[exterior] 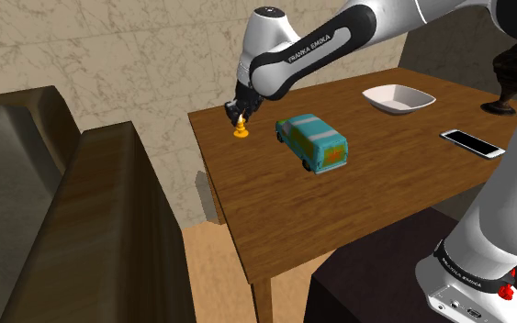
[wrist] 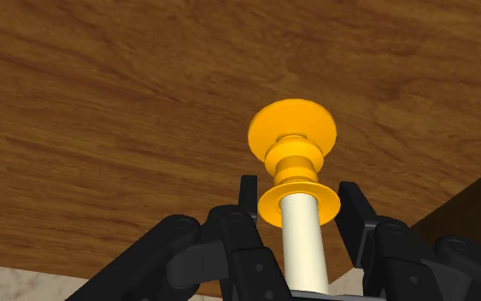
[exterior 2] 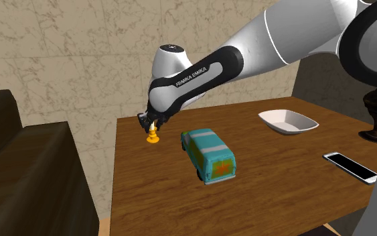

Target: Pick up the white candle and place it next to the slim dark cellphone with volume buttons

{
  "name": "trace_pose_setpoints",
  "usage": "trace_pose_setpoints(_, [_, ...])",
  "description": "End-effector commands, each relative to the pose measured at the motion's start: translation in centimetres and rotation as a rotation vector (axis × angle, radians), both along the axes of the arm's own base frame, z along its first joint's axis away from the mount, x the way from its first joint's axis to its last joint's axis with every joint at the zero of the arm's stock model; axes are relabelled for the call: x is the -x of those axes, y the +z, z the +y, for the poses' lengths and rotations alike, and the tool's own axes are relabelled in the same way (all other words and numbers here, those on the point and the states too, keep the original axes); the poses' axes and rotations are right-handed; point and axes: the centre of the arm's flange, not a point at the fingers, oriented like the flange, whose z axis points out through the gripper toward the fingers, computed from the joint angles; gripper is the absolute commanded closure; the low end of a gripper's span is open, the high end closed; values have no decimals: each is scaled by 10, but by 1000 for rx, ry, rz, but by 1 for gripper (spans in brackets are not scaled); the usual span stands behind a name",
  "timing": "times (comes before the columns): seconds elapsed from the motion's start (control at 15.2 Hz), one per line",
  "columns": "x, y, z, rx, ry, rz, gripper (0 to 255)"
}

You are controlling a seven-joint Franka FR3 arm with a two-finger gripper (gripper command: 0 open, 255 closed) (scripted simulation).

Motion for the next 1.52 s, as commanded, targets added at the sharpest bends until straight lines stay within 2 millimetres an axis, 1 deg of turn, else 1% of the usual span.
trace_pose_setpoints(0.0, [0, 8, 0, 0, 0, 0, 255])
trace_pose_setpoints(1.45, [0, 124, 0, 0, 0, 0, 255])
